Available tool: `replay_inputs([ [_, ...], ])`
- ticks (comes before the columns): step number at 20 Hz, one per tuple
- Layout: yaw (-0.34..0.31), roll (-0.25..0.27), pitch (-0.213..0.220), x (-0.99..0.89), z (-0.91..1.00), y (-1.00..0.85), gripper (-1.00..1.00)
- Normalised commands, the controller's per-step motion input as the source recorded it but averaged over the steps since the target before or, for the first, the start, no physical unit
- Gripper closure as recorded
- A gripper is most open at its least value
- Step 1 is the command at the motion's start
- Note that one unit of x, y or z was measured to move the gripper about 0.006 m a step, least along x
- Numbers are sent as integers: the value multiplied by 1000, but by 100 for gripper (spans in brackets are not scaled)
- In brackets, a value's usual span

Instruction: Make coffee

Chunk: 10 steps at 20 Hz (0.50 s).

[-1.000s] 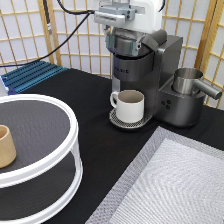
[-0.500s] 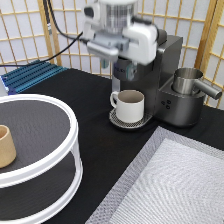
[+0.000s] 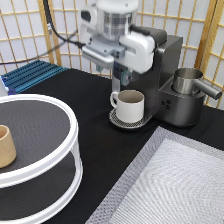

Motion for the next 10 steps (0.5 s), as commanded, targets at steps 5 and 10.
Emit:
replay_inputs([
  [5,-23,-49,-126,-363,875,913,-100],
  [10,-44,-165,-108,-49,440,943,-100],
])
